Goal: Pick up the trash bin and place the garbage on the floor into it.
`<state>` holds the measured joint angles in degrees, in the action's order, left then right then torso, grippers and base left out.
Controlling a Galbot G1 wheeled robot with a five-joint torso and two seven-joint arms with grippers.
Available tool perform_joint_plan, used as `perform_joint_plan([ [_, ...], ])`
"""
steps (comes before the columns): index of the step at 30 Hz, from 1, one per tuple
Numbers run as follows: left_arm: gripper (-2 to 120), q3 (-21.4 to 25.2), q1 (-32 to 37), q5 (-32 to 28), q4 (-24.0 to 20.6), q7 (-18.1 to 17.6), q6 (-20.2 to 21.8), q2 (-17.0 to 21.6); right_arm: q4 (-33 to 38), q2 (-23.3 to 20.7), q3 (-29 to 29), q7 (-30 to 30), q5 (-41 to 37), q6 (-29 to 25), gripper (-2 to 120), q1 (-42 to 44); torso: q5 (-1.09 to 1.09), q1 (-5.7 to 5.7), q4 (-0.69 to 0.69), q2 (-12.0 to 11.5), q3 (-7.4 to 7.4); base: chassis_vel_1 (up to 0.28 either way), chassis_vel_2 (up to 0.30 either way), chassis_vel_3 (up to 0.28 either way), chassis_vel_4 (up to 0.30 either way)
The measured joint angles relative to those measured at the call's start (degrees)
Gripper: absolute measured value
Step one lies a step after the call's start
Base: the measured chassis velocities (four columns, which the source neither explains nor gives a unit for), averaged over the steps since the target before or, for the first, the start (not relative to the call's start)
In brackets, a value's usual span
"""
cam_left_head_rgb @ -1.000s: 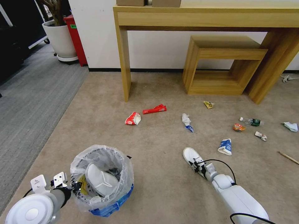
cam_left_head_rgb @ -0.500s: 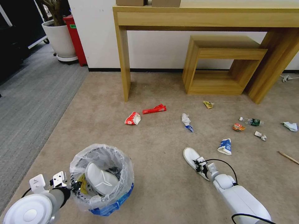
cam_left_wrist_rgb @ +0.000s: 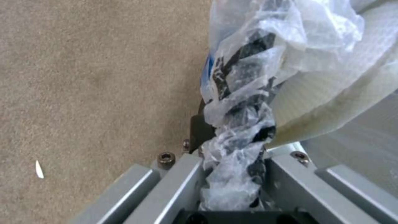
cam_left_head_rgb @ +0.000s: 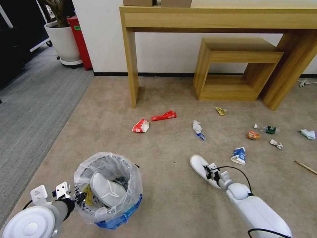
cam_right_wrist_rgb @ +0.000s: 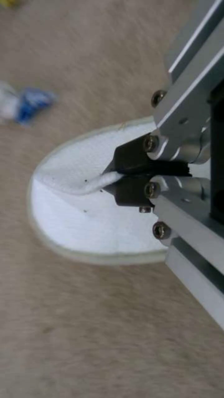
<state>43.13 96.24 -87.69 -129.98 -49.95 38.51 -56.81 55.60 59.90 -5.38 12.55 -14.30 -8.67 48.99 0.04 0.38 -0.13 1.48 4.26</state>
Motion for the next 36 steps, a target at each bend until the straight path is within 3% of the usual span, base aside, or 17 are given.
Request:
perform_joint_plan([
  [2, 0, 0.2, 0.0, -0.7, -0.1, -0.2, 0.1, 0.1, 3.1, -2.4, -2.5, 1.3, -1.9, -2.2, 0, 0.1, -0.09, 0.00, 0.00, 0.0, 0.00, 0.000, 0.000, 0.000, 0.000],
  [7, 0, 0.5, -0.1, -1.3, -0.1, -0.5, 0.1, 0.4, 6.7, -3.9, -3.5, 5.1, -10.4, -6.6, 0, -1.1, 0.00, 0.00, -0.01, 0.0, 0.00, 0.000, 0.000, 0.000, 0.000],
  [10, 0, 0.5, -0.3, -1.6, -0.1, -0.6, 0.1, 0.4, 15.3, -4.6, -3.9, 12.7, -20.4, -9.0, 0, -2.2, -0.03, 0.00, 0.02, 0.0, 0.00, 0.000, 0.000, 0.000, 0.000],
  [11, 0, 0.5, -0.3, -1.6, -0.1, -0.6, 0.1, 0.4, 15.3, -4.6, -3.9, 12.7, -20.4, -9.0, 0, -2.2, -0.03, 0.00, 0.02, 0.0, 0.00, 0.000, 0.000, 0.000, 0.000],
  [13, 0, 0.5, -0.3, -2.1, -0.1, -0.9, 0.1, 0.5, 22.2, -4.7, -3.9, 18.2, -24.7, -9.2, 0, -3.4, -0.03, 0.00, 0.01, 0.0, 0.00, 0.000, 0.000, 0.000, 0.000],
  [16, 0, 0.6, -0.3, -2.3, -0.2, -1.0, 0.1, 0.5, 26.2, -4.7, -3.4, 19.6, -26.2, -8.7, 0, -5.0, -0.05, 0.00, 0.01, 0.0, -0.01, 0.000, 0.000, 0.000, 0.000],
  [18, 0, 0.9, -0.1, -2.4, -0.2, -1.2, 0.1, 0.3, 33.9, -4.1, 0.1, 17.2, -31.2, -6.9, 0, -9.3, -0.04, 0.00, 0.03, 0.0, 0.00, 0.000, 0.000, 0.000, 0.000],
  [19, 0, 0.9, -0.1, -2.4, -0.2, -1.2, 0.1, 0.3, 33.9, -4.1, 0.1, 17.2, -31.2, -6.9, 0, -9.3, -0.04, 0.00, 0.03, 0.0, 0.00, 0.000, 0.000, 0.000, 0.000],
  [22, 0, 0.9, -0.1, -2.3, 0.0, -1.3, 0.1, -0.4, 39.7, -2.1, 4.7, 13.3, -38.0, -4.6, 0, -11.4, -0.05, 0.00, 0.02, 0.0, 0.00, 0.000, 0.000, 0.000, 0.000],
  [24, 0, 0.9, -0.1, -2.2, 0.0, -1.3, 0.1, -0.5, 40.7, -1.5, 5.9, 12.7, -39.8, -4.0, 0, -11.6, -0.04, 0.00, 0.01, 0.0, 0.00, 0.000, 0.000, 0.000, 0.000],
  [26, 0, 0.9, 0.0, -2.2, 0.0, -1.5, 0.1, -1.0, 42.0, 1.2, 10.8, 11.7, -44.8, -2.5, 0, -12.1, -0.05, 0.00, -0.01, 0.0, 0.00, 0.000, 0.000, 0.000, 0.000],
  [27, 0, 0.9, 0.0, -2.2, 0.0, -1.5, 0.1, -1.0, 42.0, 1.2, 10.8, 11.7, -44.8, -2.5, 0, -12.1, -0.05, 0.00, -0.01, 0.0, 0.00, 0.000, 0.000, 0.000, 0.000],
  [30, 0, 0.7, -0.2, -2.1, -0.2, -2.0, 0.2, -1.8, 39.4, 6.7, 18.9, 11.5, -47.7, -2.3, 0, -13.1, -0.05, 0.00, 0.02, 0.0, 0.00, 0.000, 0.000, 0.000, 0.000],
  [36, 0, 0.1, -0.5, -1.3, 0.4, -2.2, 0.3, -3.1, 34.4, 14.3, 25.5, 11.4, -47.9, -2.3, 0, -13.4, -0.05, 0.00, 0.02, 0.0, 0.00, 0.000, 0.000, 0.000, 0.000],
])
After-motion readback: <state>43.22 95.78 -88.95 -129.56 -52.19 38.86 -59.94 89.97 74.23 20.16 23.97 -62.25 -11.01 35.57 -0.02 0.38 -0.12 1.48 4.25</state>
